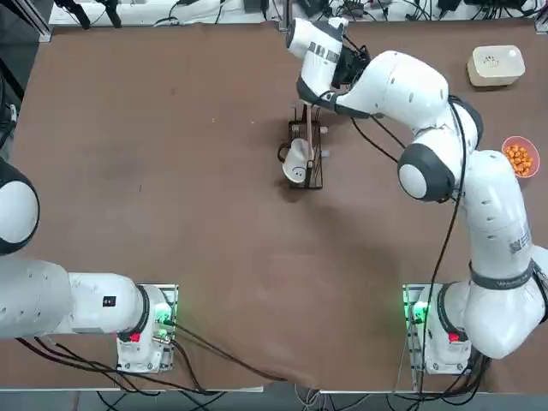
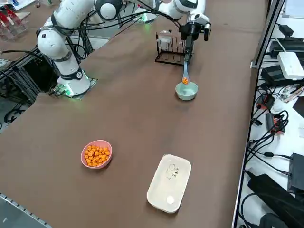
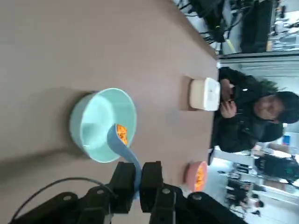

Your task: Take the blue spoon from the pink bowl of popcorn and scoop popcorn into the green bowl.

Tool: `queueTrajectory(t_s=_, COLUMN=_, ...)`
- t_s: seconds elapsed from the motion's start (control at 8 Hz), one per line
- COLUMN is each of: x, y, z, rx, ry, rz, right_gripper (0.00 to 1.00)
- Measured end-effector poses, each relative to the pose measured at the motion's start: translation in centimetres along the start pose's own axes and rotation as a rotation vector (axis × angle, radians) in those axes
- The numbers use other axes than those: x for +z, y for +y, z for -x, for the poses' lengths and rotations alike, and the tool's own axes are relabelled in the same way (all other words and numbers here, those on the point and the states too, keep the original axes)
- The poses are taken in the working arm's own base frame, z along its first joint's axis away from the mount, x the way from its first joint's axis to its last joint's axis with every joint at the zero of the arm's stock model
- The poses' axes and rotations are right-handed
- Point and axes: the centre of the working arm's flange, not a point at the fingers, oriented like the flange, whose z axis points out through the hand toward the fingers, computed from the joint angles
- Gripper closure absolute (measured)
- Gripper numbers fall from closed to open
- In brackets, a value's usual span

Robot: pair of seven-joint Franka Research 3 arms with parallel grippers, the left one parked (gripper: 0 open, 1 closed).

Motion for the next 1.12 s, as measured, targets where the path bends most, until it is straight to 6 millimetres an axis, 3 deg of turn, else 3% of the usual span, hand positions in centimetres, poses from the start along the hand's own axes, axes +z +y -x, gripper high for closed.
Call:
queueTrajectory(t_s=0.25, x=0.8, y=1.1, z=-1.0, rx=0.024, ry=-0.045, rz=-0.102, right_gripper=0.89)
queueTrajectory(t_s=0.75, x=1.0, y=7.5, z=-3.5, rx=0.119, ry=-0.127, rz=-0.304, right_gripper=0.89)
queueTrajectory(t_s=1.12, x=1.5, y=11.1, z=-4.5, rx=0.171, ry=-0.17, rz=-0.449, right_gripper=0.89)
